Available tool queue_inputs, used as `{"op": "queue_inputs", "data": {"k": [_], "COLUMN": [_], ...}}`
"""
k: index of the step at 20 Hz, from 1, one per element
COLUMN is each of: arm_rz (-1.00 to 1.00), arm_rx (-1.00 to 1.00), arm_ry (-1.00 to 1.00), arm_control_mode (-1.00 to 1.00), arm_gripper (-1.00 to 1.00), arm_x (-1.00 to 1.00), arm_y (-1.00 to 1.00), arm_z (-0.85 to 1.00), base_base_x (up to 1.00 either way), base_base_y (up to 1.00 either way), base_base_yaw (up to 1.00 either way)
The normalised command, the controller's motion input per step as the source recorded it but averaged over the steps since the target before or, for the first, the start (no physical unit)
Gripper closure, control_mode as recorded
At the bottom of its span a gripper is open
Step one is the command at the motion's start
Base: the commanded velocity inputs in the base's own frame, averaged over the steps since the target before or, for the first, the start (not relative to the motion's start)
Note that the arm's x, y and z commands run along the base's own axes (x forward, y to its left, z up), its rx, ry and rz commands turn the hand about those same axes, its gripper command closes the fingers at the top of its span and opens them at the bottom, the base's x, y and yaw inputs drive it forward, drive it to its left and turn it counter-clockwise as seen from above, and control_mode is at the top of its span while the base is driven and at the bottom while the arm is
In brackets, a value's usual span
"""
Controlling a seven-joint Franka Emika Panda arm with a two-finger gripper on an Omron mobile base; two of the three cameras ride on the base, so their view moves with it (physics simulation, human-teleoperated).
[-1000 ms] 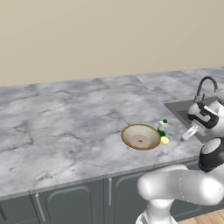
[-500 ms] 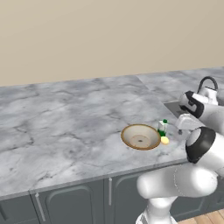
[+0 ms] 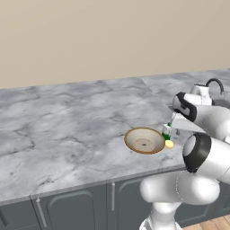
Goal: Gather the eggs and milk located in the vicinity of the sink area and place them right next to the bowl.
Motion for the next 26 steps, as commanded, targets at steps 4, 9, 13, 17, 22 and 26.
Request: {"op": "queue_inputs", "data": {"k": [4, 9, 13, 17, 22, 26], "arm_rz": [0.0, 0.0, 0.0, 0.0, 0.0, 0.0], "arm_rx": [-0.01, 0.0, 0.0, 0.0, 0.0, 0.0], "arm_ry": [-0.05, 0.0, 0.0, 0.0, 0.0, 0.0], "arm_control_mode": [-1.0, -1.0, 1.0, 1.0, 1.0, 1.0], "arm_gripper": [-1.0, -1.0, -1.0, -1.0, -1.0, -1.0], "arm_x": [0.0, 0.1, 0.0, 0.0, 0.0, 0.0], "arm_y": [0.03, 0.0, 0.0, 0.0, 0.0, 0.0], "arm_z": [0.0, 0.0, 0.0, 0.0, 0.0, 0.0], "base_base_x": [0.0, 0.0, 0.13, 0.12, 0.01, 0.02], "base_base_y": [0.0, 0.0, -0.43, -0.87, -1.0, -1.0], "base_base_yaw": [0.0, 0.0, 0.0, 0.04, 0.03, 0.02]}}
